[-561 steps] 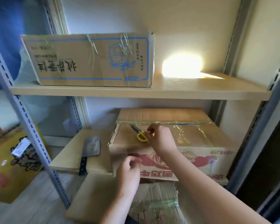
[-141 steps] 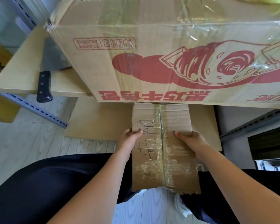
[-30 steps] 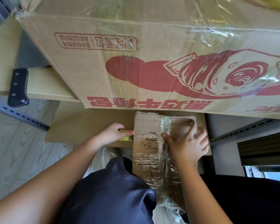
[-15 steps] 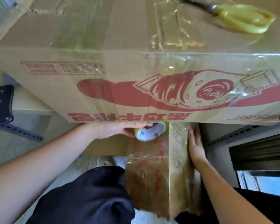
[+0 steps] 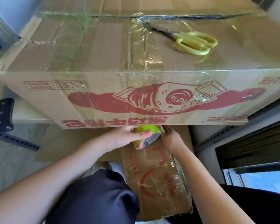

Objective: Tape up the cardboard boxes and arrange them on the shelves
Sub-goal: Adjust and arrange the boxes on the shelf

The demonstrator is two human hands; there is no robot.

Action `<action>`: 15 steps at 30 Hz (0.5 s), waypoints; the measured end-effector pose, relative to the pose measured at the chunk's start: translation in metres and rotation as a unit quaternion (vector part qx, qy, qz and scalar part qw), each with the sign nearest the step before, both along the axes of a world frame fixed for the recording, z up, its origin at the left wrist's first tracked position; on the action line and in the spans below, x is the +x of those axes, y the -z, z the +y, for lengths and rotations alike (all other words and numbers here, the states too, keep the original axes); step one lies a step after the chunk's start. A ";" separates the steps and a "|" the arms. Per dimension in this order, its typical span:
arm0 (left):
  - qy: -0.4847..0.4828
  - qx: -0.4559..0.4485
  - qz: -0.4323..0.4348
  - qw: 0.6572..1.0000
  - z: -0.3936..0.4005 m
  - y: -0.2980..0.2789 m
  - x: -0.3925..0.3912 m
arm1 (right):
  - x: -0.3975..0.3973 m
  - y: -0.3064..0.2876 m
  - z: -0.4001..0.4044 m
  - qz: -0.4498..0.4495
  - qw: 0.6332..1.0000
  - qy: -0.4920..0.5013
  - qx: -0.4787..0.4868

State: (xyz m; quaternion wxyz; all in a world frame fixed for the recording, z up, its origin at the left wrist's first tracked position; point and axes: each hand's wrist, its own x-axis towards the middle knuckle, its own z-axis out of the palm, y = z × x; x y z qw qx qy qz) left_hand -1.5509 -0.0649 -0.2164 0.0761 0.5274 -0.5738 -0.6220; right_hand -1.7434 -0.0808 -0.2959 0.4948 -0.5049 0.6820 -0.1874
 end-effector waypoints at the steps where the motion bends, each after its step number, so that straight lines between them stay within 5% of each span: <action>1: 0.025 -0.024 0.026 0.999 0.004 -0.002 -0.001 | -0.002 -0.001 0.006 -0.015 1.000 -0.005 0.002; 6: 0.049 -0.035 -0.030 0.998 0.015 -0.006 0.030 | -0.024 -0.010 0.015 0.045 0.999 -0.021 -0.003; 12: 0.050 -0.136 -0.278 0.949 0.018 0.000 0.060 | -0.046 -0.008 0.000 0.085 0.996 0.002 0.006; 15: 0.019 -0.154 -0.286 0.946 0.018 0.012 0.069 | -0.058 0.001 0.000 0.106 0.994 0.023 0.019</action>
